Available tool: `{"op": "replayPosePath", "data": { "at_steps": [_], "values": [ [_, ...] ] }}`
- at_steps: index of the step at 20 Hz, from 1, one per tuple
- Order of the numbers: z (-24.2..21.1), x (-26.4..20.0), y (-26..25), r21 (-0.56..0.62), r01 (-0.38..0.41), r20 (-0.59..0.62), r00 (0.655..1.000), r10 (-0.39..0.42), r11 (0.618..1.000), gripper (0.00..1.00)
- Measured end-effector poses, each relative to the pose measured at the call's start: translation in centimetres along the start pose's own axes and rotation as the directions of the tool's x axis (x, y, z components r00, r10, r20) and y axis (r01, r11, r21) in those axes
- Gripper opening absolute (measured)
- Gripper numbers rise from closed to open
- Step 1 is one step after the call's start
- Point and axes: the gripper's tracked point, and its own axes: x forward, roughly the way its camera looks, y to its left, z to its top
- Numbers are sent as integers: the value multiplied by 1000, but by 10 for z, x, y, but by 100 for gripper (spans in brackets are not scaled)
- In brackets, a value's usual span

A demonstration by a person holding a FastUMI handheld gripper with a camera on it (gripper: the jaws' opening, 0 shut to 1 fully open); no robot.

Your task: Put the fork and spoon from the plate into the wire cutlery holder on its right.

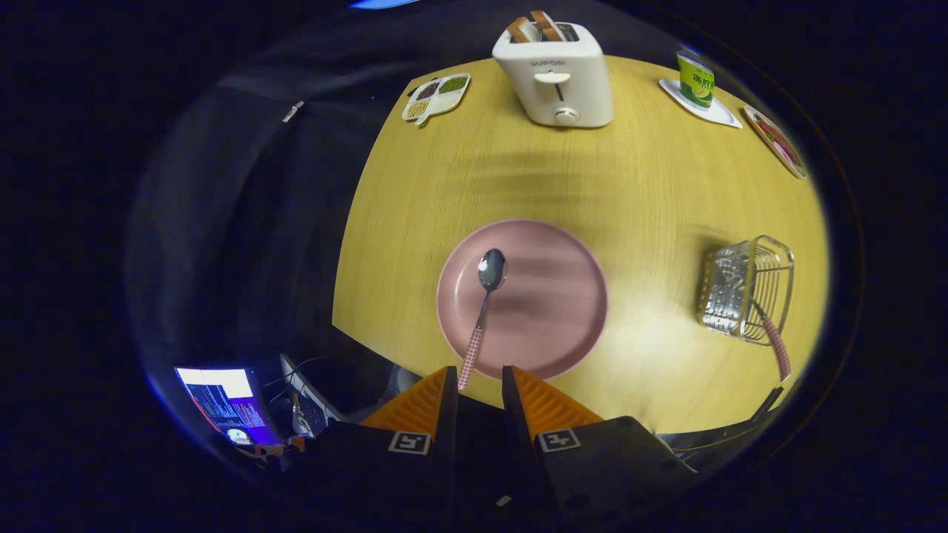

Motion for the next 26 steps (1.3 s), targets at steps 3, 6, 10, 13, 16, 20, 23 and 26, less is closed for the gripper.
{"op": "replayPosePath", "data": {
  "at_steps": [3,6,10,13,16,20,23,26],
  "values": [
    [-8,43,10,42,5,-37,999,-4,999,38],
    [-8,77,1,71,57,-53,997,-53,996,38],
    [-12,102,-13,101,110,-72,992,-103,989,38],
    [-12,111,-20,98,138,-70,989,-132,986,38],
    [-13,117,-27,84,169,-71,984,-164,982,38],
    [-17,119,-32,62,187,-95,979,-180,980,17],
    [-18,126,-32,56,169,-91,982,-164,984,12],
    [-14,104,-27,58,123,-71,990,-119,991,12]
  ]
}}
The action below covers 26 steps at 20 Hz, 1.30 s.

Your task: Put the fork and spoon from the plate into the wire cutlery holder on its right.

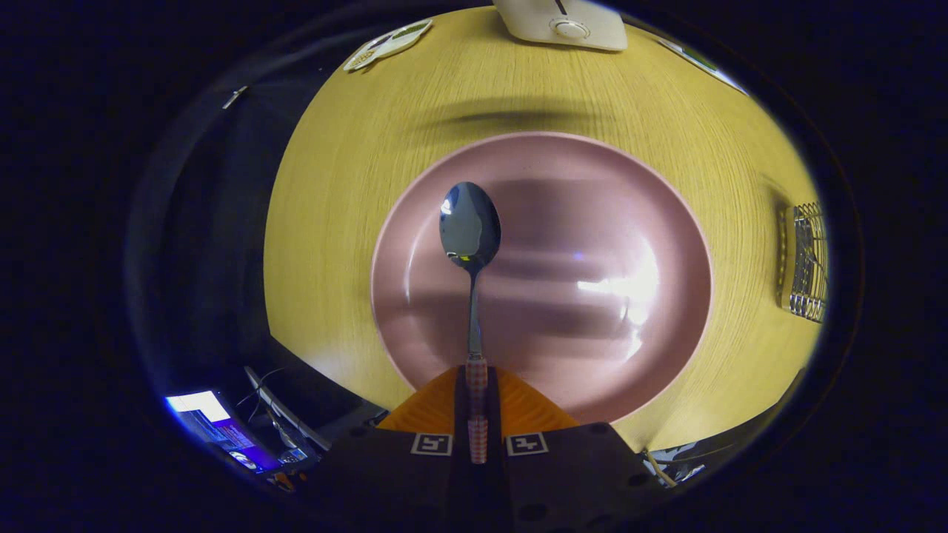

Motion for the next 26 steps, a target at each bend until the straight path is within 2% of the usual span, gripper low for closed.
{"op": "replayPosePath", "data": {
  "at_steps": [4,8,10,13,15,18,22,26],
  "values": [
    [6,-54,0,-40,-61,37,997,63,997,12],
    [10,-139,-25,-83,-93,65,993,99,992,12],
    [14,-180,-54,-89,-67,70,995,74,994,11],
    [12,-227,-109,-78,12,40,999,-9,997,12],
    [8,-248,-146,-57,72,-5,997,-72,996,11],
    [0,-260,-174,-22,93,-114,989,-95,995,11],
    [-15,-258,-211,-24,159,-306,939,-159,987,11],
    [-13,-251,-223,2,192,-462,870,-170,981,11]
  ]
}}
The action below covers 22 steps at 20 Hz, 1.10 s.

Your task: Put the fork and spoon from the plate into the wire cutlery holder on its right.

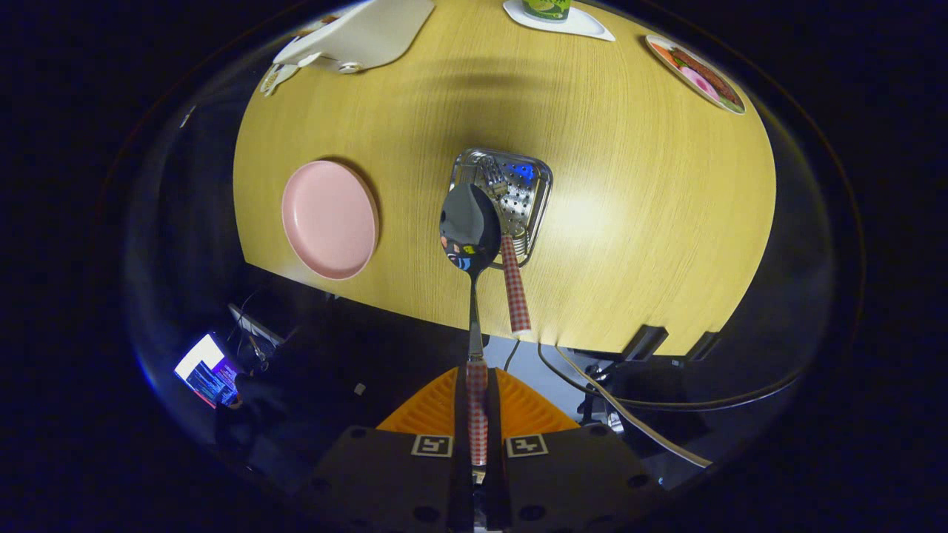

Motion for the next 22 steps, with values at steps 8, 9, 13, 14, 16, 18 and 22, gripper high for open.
{"op": "replayPosePath", "data": {
  "at_steps": [8,9,13,14,16,18,22],
  "values": [
    [30,12,-3,33,61,-190,980,-53,998,12],
    [33,14,-2,40,65,-198,979,-56,997,12],
    [46,18,-5,52,77,-226,972,-63,996,12],
    [48,20,-5,53,75,-229,971,-61,996,12],
    [51,26,-4,54,74,-234,970,-59,996,13],
    [51,31,-3,57,72,-240,969,-56,996,14],
    [60,40,-3,75,67,-214,976,-50,995,16]
  ]
}}
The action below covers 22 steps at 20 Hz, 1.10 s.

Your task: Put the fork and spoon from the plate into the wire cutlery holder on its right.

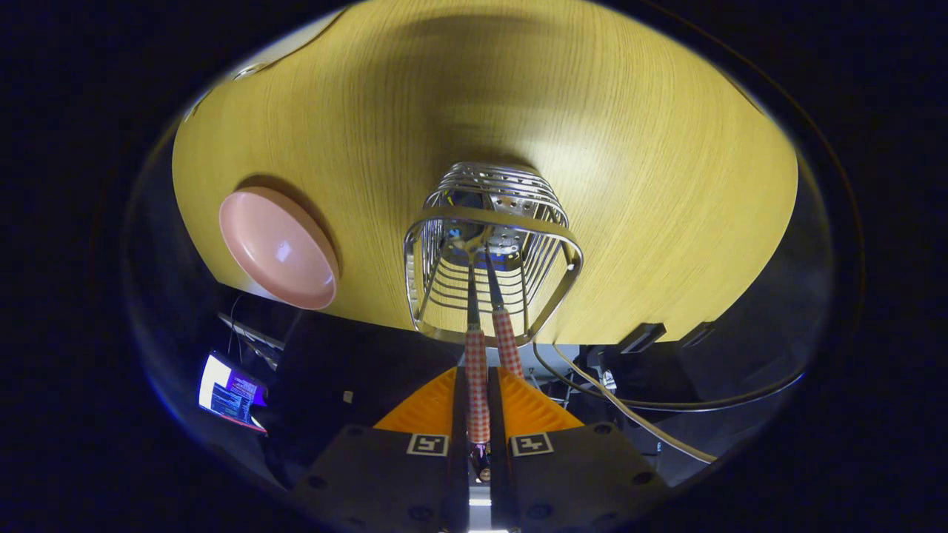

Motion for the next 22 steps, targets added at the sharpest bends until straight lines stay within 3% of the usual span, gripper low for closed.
{"op": "replayPosePath", "data": {
  "at_steps": [3,7,9,10,12,14,17,21,22],
  "values": [
    [0,-1,-1,-10,-5,24,1000,6,1000,18],
    [7,-14,4,-63,-24,173,984,35,998,38],
    [5,-25,7,-86,-37,271,961,59,996,63],
    [2,-31,9,-94,-38,326,943,67,995,86],
    [-3,-46,12,-105,-35,441,894,78,994,96],
    [-6,-59,14,-101,-40,559,824,89,994,100],
    [-5,-78,13,-50,-58,740,669,76,997,100],
    [-8,-111,20,-13,-104,907,419,56,995,100],
    [-9,-122,24,-22,-114,940,335,59,993,100]
  ]
}}
